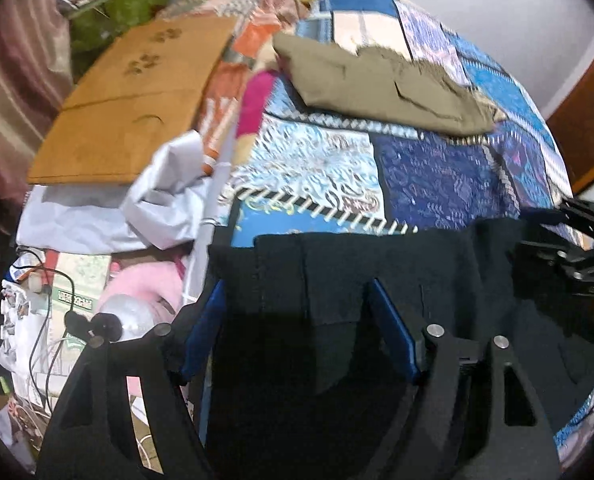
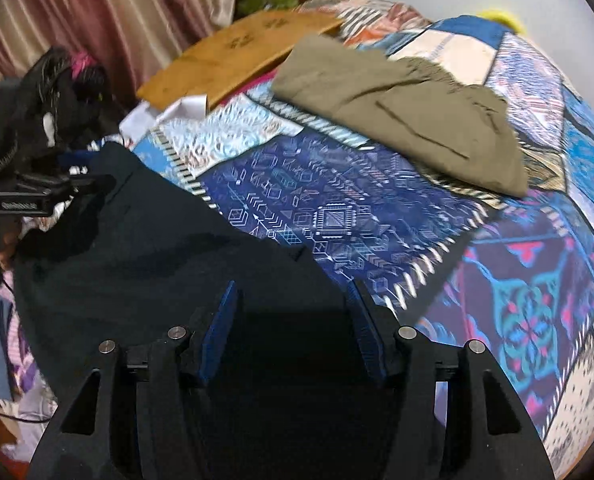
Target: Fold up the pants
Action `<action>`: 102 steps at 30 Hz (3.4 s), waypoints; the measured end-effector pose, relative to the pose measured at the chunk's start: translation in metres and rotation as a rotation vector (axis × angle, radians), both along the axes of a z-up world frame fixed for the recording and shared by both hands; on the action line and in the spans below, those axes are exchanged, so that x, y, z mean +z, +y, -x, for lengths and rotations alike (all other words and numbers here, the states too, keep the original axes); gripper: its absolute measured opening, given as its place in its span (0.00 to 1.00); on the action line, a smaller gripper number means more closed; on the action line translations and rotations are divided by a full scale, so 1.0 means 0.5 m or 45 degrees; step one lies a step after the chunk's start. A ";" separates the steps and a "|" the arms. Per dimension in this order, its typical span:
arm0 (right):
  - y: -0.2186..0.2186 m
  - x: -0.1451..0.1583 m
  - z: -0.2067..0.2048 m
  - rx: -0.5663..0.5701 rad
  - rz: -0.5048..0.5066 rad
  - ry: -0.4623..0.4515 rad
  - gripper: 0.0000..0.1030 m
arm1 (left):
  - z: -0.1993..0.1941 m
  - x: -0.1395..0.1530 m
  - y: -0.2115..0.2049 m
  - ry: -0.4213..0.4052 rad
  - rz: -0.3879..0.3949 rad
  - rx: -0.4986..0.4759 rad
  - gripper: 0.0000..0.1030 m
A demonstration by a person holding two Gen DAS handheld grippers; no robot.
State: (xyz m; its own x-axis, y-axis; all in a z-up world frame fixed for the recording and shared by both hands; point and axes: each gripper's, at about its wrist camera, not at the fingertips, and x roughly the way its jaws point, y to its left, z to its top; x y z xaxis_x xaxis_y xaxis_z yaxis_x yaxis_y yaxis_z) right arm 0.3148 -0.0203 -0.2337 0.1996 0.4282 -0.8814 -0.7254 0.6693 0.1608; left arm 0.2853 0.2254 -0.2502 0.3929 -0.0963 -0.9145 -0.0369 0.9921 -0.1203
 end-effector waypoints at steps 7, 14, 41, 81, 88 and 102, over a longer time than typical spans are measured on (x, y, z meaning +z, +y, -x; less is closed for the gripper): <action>0.012 -0.028 -0.009 0.046 -0.018 0.086 0.17 | -0.017 0.007 -0.010 0.002 -0.006 -0.078 0.44; 0.009 0.001 0.023 0.046 -0.008 -0.120 0.05 | 0.011 0.031 -0.058 -0.186 -0.283 -0.108 0.16; -0.056 0.028 0.194 -0.034 0.040 -0.104 0.48 | 0.207 0.026 -0.060 -0.134 -0.173 -0.010 0.48; -0.764 -0.012 0.187 -1.056 -0.027 -0.122 0.52 | -0.023 0.042 -0.046 -0.138 -0.372 0.180 0.70; -0.799 -0.099 0.151 -1.121 -0.008 0.022 0.52 | -0.061 -0.026 -0.041 -0.058 -0.365 0.211 0.71; -0.787 -0.105 0.160 -1.101 -0.092 -0.069 0.21 | -0.078 -0.063 -0.010 -0.027 -0.272 0.323 0.73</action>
State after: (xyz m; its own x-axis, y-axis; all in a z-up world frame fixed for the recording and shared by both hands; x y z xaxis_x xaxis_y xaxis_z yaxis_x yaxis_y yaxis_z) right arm 0.2346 -0.4139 -0.2863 0.5215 0.1615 -0.8378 0.0251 0.9786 0.2042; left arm 0.3244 0.2205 -0.2816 0.3989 0.2004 -0.8948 -0.2858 0.9544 0.0863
